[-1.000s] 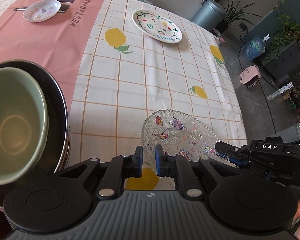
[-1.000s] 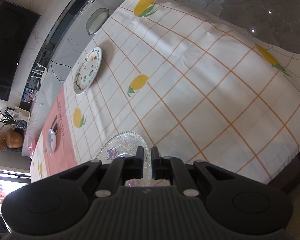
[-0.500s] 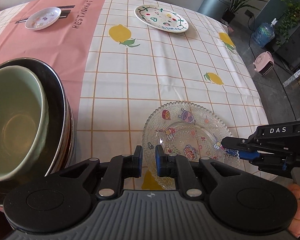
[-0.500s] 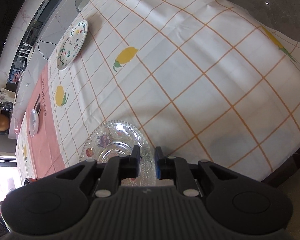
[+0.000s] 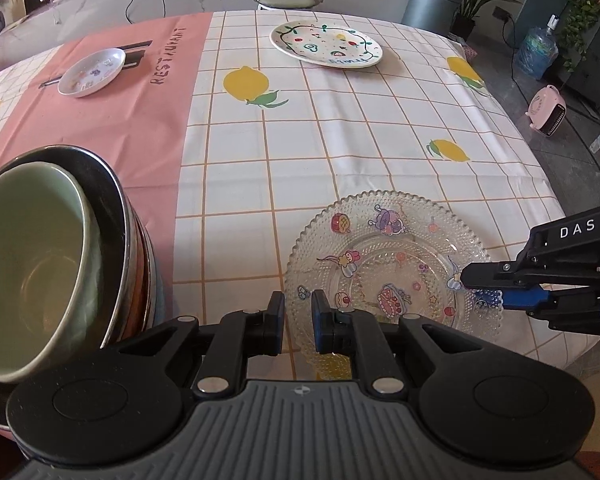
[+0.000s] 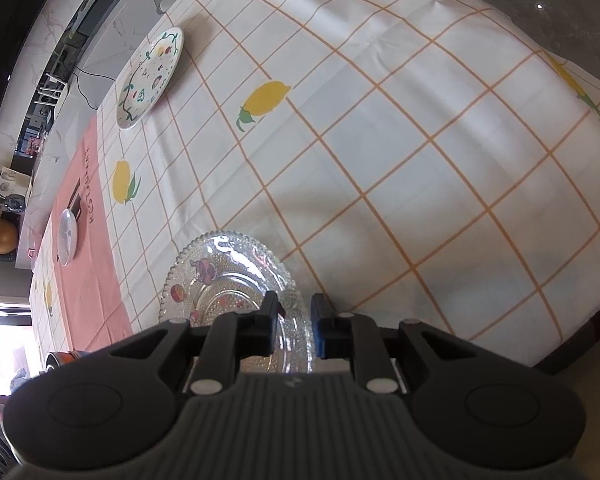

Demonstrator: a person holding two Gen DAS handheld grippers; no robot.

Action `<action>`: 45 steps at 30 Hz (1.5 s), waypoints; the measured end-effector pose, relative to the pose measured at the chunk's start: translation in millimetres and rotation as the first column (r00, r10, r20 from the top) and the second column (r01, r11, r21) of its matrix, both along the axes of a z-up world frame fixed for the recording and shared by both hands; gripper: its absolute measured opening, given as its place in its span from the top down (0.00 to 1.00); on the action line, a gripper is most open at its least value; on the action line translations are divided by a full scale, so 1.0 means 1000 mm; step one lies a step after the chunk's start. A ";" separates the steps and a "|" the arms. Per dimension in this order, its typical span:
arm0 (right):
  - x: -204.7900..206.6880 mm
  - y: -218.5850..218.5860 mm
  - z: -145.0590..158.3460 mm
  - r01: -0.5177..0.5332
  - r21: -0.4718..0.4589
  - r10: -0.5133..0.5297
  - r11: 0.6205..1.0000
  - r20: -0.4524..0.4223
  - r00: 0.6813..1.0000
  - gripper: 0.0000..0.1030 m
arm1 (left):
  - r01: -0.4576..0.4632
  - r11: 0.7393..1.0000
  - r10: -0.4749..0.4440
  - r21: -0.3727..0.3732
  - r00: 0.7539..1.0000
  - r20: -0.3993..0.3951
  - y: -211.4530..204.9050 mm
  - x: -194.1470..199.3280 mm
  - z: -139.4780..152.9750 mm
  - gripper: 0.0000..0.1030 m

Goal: Organize plates and bowls
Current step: 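Lift the glass plate and carry it beside the stacked bowls, then lower the glass plate onto the table and open both grippers, then move both grippers to the painted 'Fruity' plate rim and close them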

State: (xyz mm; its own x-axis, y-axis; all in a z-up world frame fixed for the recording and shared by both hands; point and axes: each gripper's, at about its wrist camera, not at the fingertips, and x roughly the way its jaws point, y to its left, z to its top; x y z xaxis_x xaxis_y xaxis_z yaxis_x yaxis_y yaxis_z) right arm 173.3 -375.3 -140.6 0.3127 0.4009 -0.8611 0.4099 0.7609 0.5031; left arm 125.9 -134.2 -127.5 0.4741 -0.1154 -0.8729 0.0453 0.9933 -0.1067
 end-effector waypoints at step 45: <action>0.051 0.067 0.073 0.183 -0.241 -0.012 0.953 0.575 0.818 0.36 | 0.144 0.980 -0.108 -0.139 0.964 0.242 0.039 0.101 0.139 0.56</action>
State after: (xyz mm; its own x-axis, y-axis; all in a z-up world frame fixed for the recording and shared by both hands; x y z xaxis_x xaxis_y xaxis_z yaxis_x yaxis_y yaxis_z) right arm 223.9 -308.0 -67.6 0.7987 0.1178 -0.5901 0.2006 0.8724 0.4457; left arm 226.9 -95.5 11.4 0.6344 -0.3115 -0.7075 0.2109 0.9502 -0.2292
